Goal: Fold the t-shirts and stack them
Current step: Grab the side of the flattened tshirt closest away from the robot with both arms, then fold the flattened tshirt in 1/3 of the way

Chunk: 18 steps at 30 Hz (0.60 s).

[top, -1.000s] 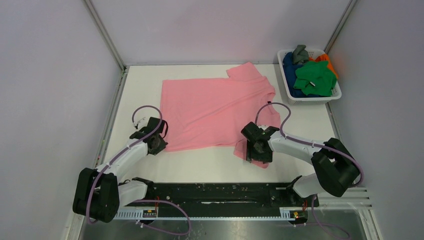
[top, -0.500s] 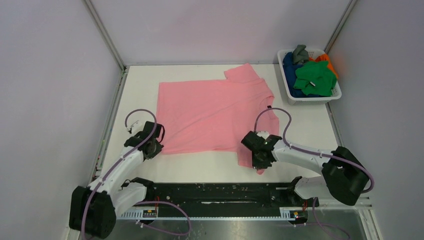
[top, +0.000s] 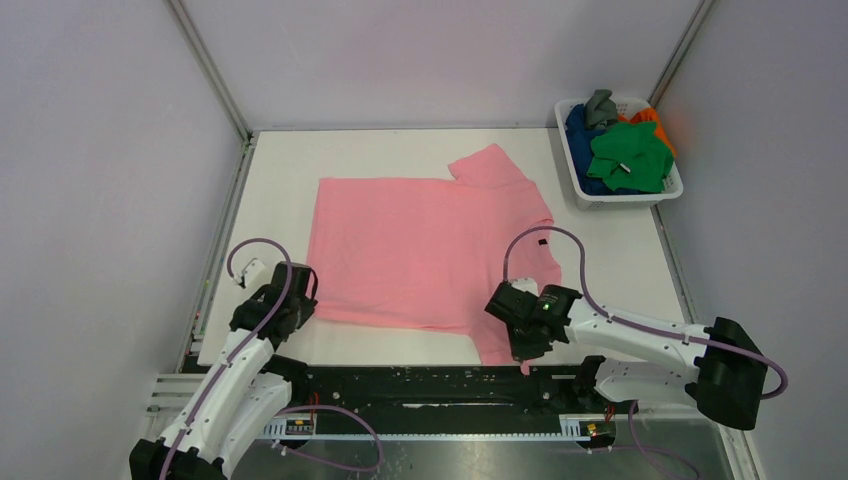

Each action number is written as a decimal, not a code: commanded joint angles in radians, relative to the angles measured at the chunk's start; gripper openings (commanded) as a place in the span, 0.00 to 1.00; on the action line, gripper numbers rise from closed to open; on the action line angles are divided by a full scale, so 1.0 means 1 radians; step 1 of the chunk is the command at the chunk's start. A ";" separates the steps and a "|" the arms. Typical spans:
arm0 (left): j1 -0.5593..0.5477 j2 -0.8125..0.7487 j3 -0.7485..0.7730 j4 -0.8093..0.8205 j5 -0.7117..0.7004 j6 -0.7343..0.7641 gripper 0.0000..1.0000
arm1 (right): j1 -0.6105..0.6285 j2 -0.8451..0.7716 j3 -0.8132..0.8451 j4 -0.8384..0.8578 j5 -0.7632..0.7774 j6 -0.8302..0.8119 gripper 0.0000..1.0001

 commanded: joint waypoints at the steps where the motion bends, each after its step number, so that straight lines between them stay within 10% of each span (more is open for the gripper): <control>1: -0.001 0.002 0.024 0.054 0.016 0.002 0.00 | 0.007 -0.019 0.087 -0.010 -0.006 -0.022 0.03; 18: 0.005 0.284 0.194 0.225 0.010 0.039 0.00 | -0.266 0.062 0.325 0.011 0.044 -0.193 0.00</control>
